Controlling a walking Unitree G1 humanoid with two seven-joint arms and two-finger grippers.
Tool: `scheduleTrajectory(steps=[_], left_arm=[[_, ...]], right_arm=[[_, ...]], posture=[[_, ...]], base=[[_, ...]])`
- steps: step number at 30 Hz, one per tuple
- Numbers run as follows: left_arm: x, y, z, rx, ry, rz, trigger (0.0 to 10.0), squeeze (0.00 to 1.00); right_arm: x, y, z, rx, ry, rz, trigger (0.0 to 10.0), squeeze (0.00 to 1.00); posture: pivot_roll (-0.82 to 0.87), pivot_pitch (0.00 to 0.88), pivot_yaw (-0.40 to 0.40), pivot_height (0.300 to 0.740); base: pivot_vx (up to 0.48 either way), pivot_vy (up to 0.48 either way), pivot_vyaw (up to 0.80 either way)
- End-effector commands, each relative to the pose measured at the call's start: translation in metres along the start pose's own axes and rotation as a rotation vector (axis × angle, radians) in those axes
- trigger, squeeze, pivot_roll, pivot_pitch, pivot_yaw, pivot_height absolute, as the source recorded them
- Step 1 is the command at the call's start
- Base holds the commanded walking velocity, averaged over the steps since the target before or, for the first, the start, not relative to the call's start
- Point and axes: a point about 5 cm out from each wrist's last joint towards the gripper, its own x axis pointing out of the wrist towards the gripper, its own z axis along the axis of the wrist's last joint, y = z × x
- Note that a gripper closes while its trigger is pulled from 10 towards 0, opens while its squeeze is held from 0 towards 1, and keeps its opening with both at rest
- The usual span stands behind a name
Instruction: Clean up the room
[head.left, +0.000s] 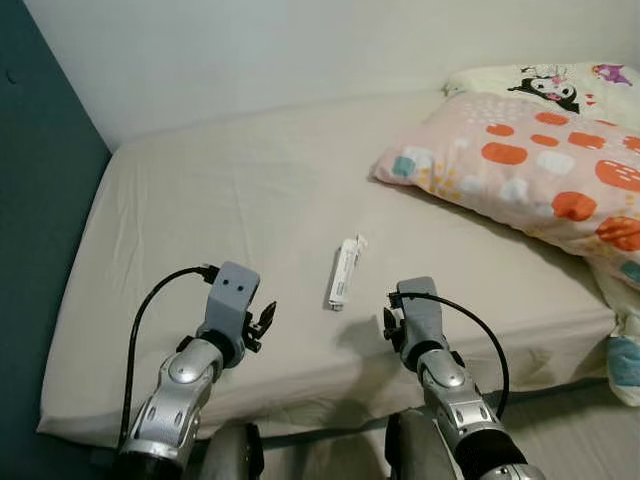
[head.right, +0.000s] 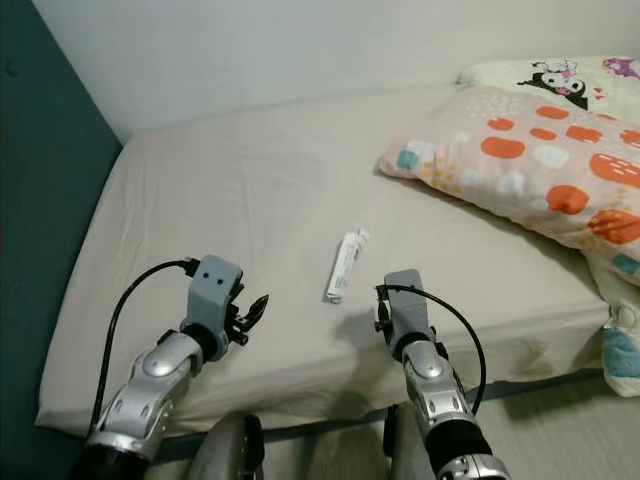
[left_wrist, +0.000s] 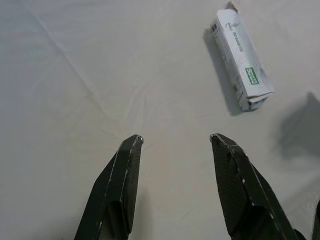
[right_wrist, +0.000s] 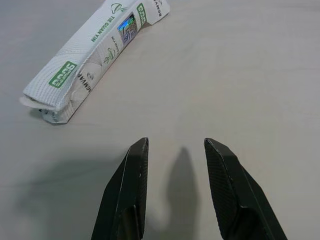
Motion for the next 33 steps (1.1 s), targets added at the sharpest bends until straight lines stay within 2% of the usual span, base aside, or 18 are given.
scheduleTrajectory(steps=[1, 7, 17, 23, 26, 27, 28, 30, 31, 33], left_arm=[[-0.002, -0.003, -0.010, -0.030, 0.040, -0.014, 10.0, 0.00], [-0.002, -0.011, -0.008, -0.032, 0.021, -0.023, 10.0, 0.00], [-0.012, -0.011, -0.009, -0.049, 0.011, 0.016, 10.0, 0.00], [-0.015, -0.011, -0.009, -0.055, 0.004, 0.032, 10.0, 0.00], [-0.011, -0.015, -0.007, -0.075, 0.001, 0.024, 10.0, 0.00], [-0.007, -0.019, -0.008, -0.085, 0.004, 0.015, 10.0, 0.42], [-0.002, -0.022, -0.008, -0.103, 0.007, 0.007, 10.0, 1.00], [0.000, -0.024, -0.008, -0.116, 0.010, 0.002, 10.0, 1.00], [0.010, -0.029, -0.008, -0.136, 0.024, -0.002, 10.0, 1.00], [0.014, -0.031, -0.007, -0.144, 0.029, -0.003, 10.0, 1.00]], right_arm=[[-0.002, -0.003, -0.007, 0.011, 0.019, -0.015, 10.0, 0.00], [0.003, -0.006, 0.002, 0.008, -0.006, -0.014, 10.0, 0.00], [0.018, 0.004, 0.029, -0.015, -0.066, 0.069, 10.0, 0.00], [0.021, 0.007, 0.035, -0.027, -0.092, 0.084, 10.0, 0.00], [0.020, 0.010, 0.036, -0.029, -0.113, 0.099, 10.0, 0.00], [0.018, 0.012, 0.034, -0.030, -0.122, 0.103, 10.0, 0.00], [0.015, 0.012, 0.031, -0.033, -0.128, 0.104, 10.0, 0.00], [0.013, 0.013, 0.029, -0.035, -0.131, 0.104, 10.0, 0.00], [0.006, 0.009, 0.019, -0.034, -0.125, 0.080, 10.0, 0.00], [0.003, 0.007, 0.015, -0.032, -0.121, 0.068, 10.0, 0.00]], posture=[[0.03, 0.329, 0.051, 0.578], [0.04, 0.339, 0.042, 0.578], [0.05, 0.350, 0.016, 0.568], [0.05, 0.350, 0.009, 0.559], [0.05, 0.345, 0.006, 0.559], [0.03, 0.342, 0.012, 0.559], [0.03, 0.342, 0.012, 0.559], [0.03, 0.342, 0.014, 0.559], [0.01, 0.345, 0.027, 0.559], [0.01, 0.345, 0.027, 0.559]], base=[[0.000, 0.000, 0.00], [0.000, 0.000, 0.00], [0.000, 0.000, 0.00], [0.000, 0.000, 0.00], [0.000, 0.000, 0.00], [0.000, 0.000, 0.00], [0.000, 0.000, 0.00], [0.000, 0.000, 0.00], [0.000, 0.000, 0.00], [0.000, 0.000, 0.00]])
